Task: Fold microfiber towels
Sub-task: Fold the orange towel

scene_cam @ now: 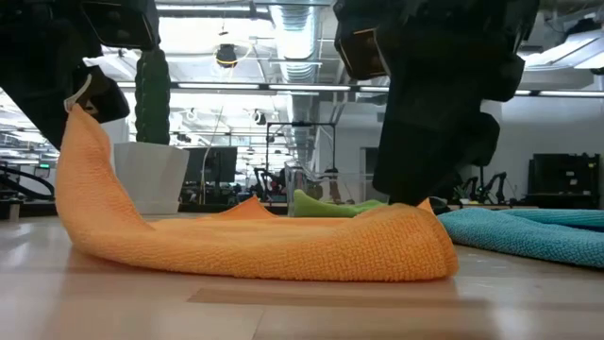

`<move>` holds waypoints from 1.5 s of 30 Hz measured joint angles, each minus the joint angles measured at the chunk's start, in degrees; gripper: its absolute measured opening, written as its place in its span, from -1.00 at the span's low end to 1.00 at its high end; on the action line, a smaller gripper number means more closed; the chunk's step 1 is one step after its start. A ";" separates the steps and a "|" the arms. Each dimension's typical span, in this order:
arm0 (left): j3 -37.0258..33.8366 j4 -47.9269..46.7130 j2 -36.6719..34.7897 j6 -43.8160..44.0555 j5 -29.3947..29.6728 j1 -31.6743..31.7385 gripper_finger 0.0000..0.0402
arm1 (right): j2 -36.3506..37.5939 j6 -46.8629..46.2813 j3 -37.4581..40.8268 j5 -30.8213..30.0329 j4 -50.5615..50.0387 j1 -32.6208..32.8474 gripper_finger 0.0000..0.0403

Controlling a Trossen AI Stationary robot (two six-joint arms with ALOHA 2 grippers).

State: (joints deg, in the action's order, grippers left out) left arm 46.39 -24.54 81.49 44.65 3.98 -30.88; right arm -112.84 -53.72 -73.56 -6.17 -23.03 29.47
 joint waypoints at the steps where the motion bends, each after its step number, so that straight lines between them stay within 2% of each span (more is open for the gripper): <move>1: 0.00 0.02 0.00 -0.25 -0.01 0.00 -1.00 | 0.00 -0.18 0.00 -0.14 -0.06 0.00 -0.03; 9: 0.00 0.09 0.00 -1.38 -0.03 0.00 -1.00 | -1.70 -0.83 0.01 0.45 1.63 -0.02 -0.13; 12: 0.00 -0.05 0.00 -1.96 -0.04 0.00 -1.00 | -1.85 -1.02 -0.11 1.26 2.33 -0.26 -0.22; 15: 0.00 -0.06 0.00 -2.09 -0.12 -0.02 -1.00 | -2.01 -0.91 -0.04 1.50 1.85 -0.79 -0.44; 19: 0.00 -0.11 0.00 -2.96 -0.13 0.00 -1.00 | -1.89 -0.73 -0.04 1.48 1.84 -1.09 -0.88; 20: 0.00 -0.11 0.00 -3.10 -0.14 -0.02 -1.00 | -1.79 -0.72 -0.07 1.50 1.84 -1.05 -0.92; 24: 0.00 -0.13 0.00 -3.50 -0.17 0.00 -1.00 | -1.50 -1.71 -0.08 1.80 1.29 -1.35 -0.89; 27: 0.09 -0.20 -0.24 -3.51 -0.76 0.18 -1.00 | -0.46 -2.51 -0.52 1.55 0.06 -0.81 -0.95; 30: 1.70 -2.21 -0.24 -4.35 -1.19 1.19 -1.00 | 1.87 -4.04 -0.52 -0.48 -2.86 0.14 -0.94; 37: 5.73 -8.15 -0.26 -12.59 3.09 5.83 -1.00 | 7.16 -6.81 -0.60 -6.98 -14.75 0.47 -0.95; 45: 5.79 -9.27 -0.26 -23.26 4.41 14.50 -1.00 | 8.17 -7.47 -0.55 -8.67 -21.26 -1.14 -0.84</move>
State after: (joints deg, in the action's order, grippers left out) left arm 52.18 -33.81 81.23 21.39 8.39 -16.38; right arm -104.66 -61.19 -74.11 -14.84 -44.29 28.34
